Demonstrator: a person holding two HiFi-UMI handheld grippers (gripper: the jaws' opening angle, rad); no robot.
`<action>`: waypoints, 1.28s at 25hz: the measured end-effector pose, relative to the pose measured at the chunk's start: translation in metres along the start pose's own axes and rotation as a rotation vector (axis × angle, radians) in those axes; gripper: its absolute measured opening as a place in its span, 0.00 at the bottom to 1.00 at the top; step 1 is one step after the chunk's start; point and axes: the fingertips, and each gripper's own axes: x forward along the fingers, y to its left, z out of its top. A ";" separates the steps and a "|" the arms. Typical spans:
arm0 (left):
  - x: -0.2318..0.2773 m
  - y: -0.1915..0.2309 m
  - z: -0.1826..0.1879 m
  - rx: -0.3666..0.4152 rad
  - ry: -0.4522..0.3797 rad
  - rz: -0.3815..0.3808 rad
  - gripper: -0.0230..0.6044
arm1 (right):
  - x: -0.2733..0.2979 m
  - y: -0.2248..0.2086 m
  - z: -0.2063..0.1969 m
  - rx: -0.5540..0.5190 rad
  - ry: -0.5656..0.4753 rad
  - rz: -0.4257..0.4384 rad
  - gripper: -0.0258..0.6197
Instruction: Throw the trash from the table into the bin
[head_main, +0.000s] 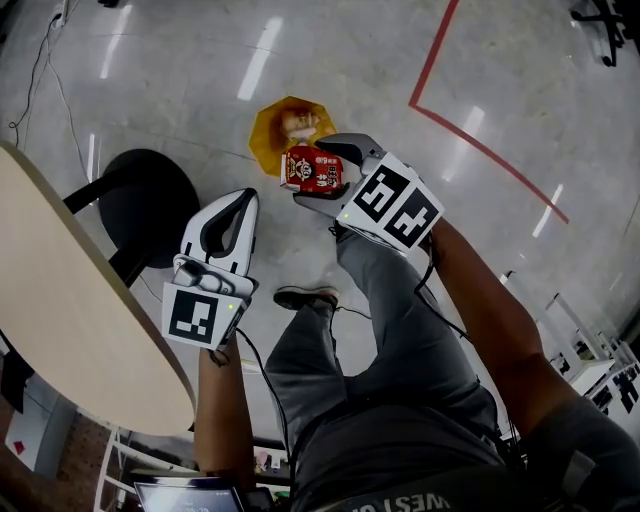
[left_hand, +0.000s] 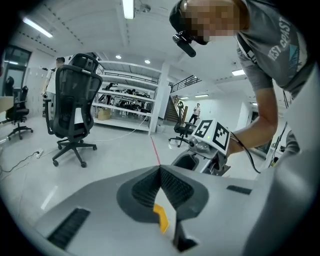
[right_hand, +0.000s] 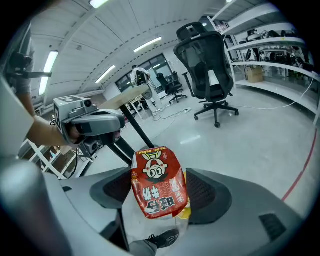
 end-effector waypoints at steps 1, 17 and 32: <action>0.001 0.000 -0.004 -0.004 0.003 -0.001 0.11 | 0.005 -0.003 -0.003 0.004 0.005 0.001 0.58; -0.015 -0.004 0.007 -0.005 0.001 0.008 0.11 | 0.008 0.004 0.010 -0.044 -0.032 0.022 0.58; -0.099 -0.051 0.111 0.122 -0.080 0.021 0.11 | -0.077 0.084 0.081 -0.078 -0.074 -0.006 0.58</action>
